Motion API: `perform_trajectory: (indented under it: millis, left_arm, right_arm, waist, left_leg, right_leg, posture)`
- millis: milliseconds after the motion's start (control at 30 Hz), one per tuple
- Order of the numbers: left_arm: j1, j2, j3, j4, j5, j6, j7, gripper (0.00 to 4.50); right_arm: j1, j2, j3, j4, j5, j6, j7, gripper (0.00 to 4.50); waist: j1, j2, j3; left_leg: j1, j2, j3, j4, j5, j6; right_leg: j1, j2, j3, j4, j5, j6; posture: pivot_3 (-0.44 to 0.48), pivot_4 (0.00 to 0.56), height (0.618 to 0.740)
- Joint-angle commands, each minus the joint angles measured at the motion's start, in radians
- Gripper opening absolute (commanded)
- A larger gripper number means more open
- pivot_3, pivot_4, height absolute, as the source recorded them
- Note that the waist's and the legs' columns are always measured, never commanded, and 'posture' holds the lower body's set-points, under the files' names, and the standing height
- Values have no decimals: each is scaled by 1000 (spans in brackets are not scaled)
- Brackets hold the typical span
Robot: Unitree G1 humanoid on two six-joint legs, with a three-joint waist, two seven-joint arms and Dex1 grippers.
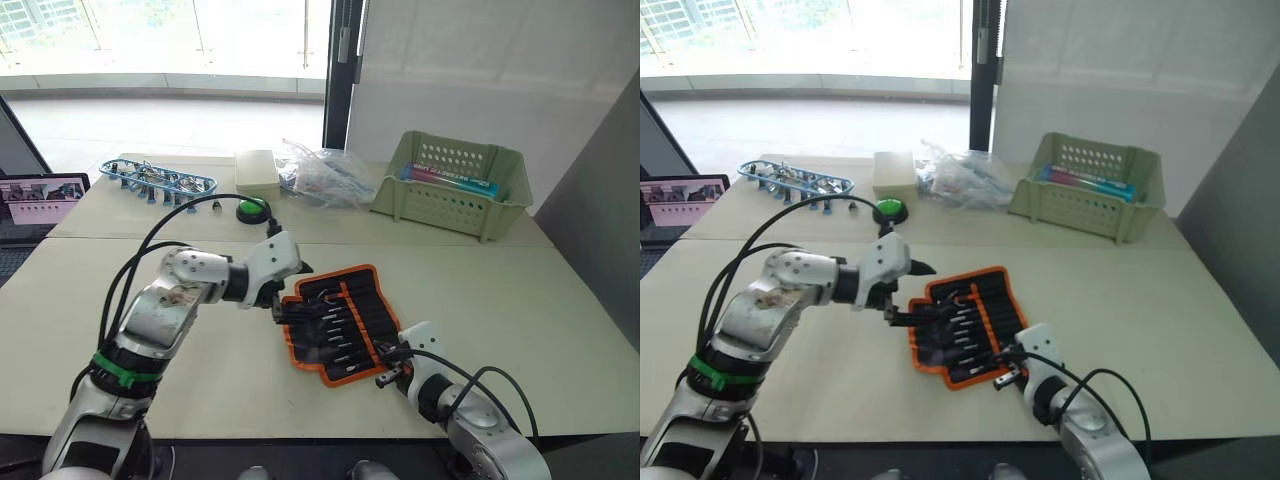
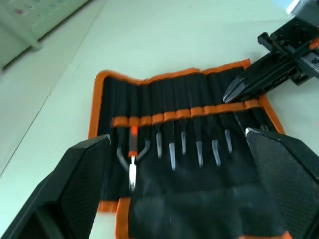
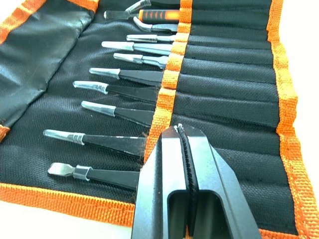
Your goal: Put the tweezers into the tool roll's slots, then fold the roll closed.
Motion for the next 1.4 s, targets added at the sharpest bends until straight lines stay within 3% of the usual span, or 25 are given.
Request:
perform_trajectory:
  millis: [33, 233, 333, 433, 500, 700, 800, 967, 1267, 1300, 1400]
  left_arm:
    - [175, 18, 224, -73, -118, -124, -22, 4487]
    - [506, 85, 452, -35, -183, -327, -143, 4487]
    - [602, 105, 500, -6, -211, -384, -189, 4487]
    - [634, 114, 515, 12, -229, -411, -193, 4500]
    - [638, 115, 514, 9, -234, -413, -179, 4500]
    - [648, 106, 498, -18, -239, -416, -125, 4500]
    - [643, 108, 487, -23, -241, -414, -105, 4500]
    - [624, 117, 478, -13, -246, -410, -84, 4500]
    - [593, 113, 441, -10, -230, -416, -41, 4500]
    - [592, 113, 438, -11, -228, -418, -37, 4500]
    - [589, 119, 430, -3, -221, -422, -30, 4500]
  right_arm:
    - [60, -31, 27, 58, -9, 48, 21, 0]
    - [89, -64, 27, -70, 13, -100, 88, 0]
    - [117, -105, 48, -161, 1, -189, 141, 0]
    - [126, -164, 88, -219, -16, -228, 196, 845]
    - [61, -200, 185, -208, -125, -297, 218, 1530]
    - [-96, -165, 352, -102, -361, -391, 169, 3662]
    - [-155, -140, 428, -32, -466, -420, 157, 4481]
    - [-230, -116, 497, 59, -631, -446, 131, 4481]
    - [-275, 57, 504, 149, -756, -365, 61, 4481]
    - [-275, 64, 497, 154, -756, -366, 62, 3945]
    - [-271, 69, 487, 153, -753, -368, 74, 3018]
  waist:
    - [-1, 0, 0]
    - [16, 0, 4]
    - [17, 1, 6]
    - [23, 3, 12]
    - [23, 5, 15]
    - [20, 3, 19]
    - [20, 2, 20]
    - [22, 2, 20]
    - [19, 2, 20]
    - [19, 2, 20]
    - [19, 2, 20]
  left_leg:
    - [0, 0, 0, 0, 0, 0]
    - [-1, 0, 1, 0, 0, 0]
    - [-5, 0, 3, 0, 0, -1]
    - [-5, 0, 3, 1, 0, -1]
    - [-5, 0, 3, 1, 0, -1]
    - [-4, 1, 3, 5, 0, -1]
    - [-5, 1, 3, 5, 0, -1]
    - [-6, 0, 3, 5, 0, -1]
    - [-6, 1, 3, 6, 0, -1]
    - [-6, 1, 3, 6, 0, -1]
    - [-6, 1, 3, 6, 0, -1]
  right_leg:
    - [0, -1, 0, 0, 0, 0]
    - [-2, -3, -1, 0, 0, -3]
    - [-7, -4, 0, 1, -3, -9]
    - [-11, -4, 0, 8, -3, -7]
    - [-11, -3, 0, 9, -5, -6]
    - [-11, -1, 1, 12, -5, -7]
    - [-12, -1, 0, 12, -3, -3]
    - [-13, -1, 0, 12, 0, -9]
    - [-14, 0, 0, 14, 0, -8]
    - [-14, 0, 0, 14, 0, -9]
    - [-13, 0, 0, 14, 1, -9]
  posture:
    - [0, 150, 738]
    - [0, 150, 738]
    - [0, 150, 738]
    - [0, 150, 738]
    - [0, 150, 738]
    - [0, 150, 738]
    - [0, 150, 738]
    - [0, 150, 738]
    - [0, 150, 738]
    - [0, 150, 738]
    - [0, 150, 738]
